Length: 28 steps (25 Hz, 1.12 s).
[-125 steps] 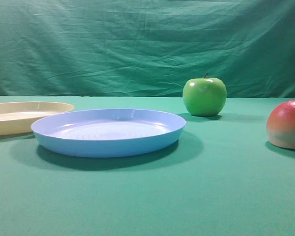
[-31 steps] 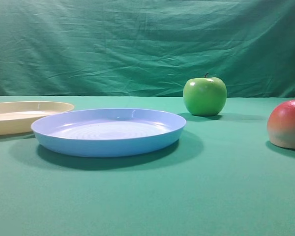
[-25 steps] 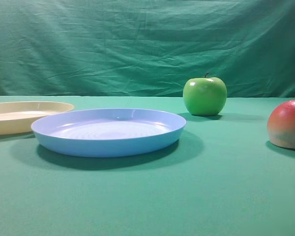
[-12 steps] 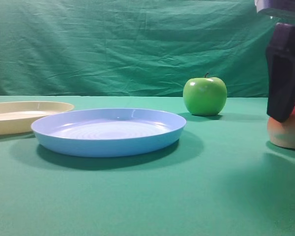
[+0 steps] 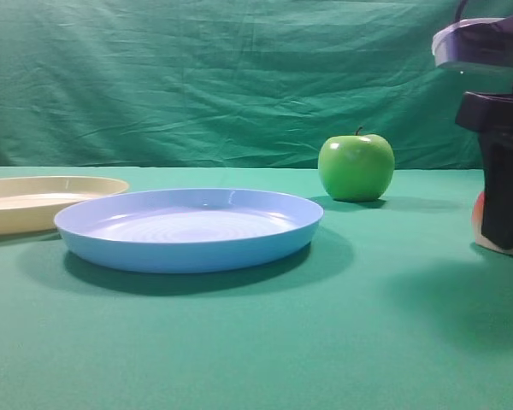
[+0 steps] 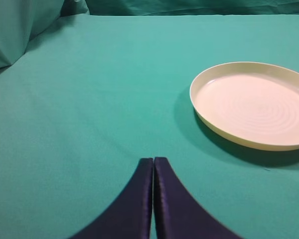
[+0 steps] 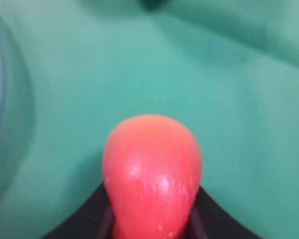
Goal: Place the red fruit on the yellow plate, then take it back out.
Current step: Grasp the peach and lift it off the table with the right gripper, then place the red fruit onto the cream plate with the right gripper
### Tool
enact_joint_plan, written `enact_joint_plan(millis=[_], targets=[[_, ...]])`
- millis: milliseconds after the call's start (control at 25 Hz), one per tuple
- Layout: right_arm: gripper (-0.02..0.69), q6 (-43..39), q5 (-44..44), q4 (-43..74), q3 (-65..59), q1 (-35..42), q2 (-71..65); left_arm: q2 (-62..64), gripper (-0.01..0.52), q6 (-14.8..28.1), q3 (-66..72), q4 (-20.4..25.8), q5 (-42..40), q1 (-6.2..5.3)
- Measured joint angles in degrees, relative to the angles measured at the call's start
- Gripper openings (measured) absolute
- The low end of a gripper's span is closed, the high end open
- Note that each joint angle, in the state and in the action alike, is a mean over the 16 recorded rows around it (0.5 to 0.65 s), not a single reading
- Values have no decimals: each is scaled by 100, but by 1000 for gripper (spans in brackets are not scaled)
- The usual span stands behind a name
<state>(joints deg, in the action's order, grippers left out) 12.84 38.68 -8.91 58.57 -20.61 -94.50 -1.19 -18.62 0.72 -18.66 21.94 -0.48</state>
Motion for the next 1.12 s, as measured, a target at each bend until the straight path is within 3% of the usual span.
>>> enact_joint_plan(millis=[360, 1120], targets=[[205, 197, 487, -199, 1940, -735, -368, 0, 0, 0, 0, 0, 0, 0], [205, 1149, 242, -963, 5182, -2506, -3009, 0, 0, 0, 0, 0, 0, 0]])
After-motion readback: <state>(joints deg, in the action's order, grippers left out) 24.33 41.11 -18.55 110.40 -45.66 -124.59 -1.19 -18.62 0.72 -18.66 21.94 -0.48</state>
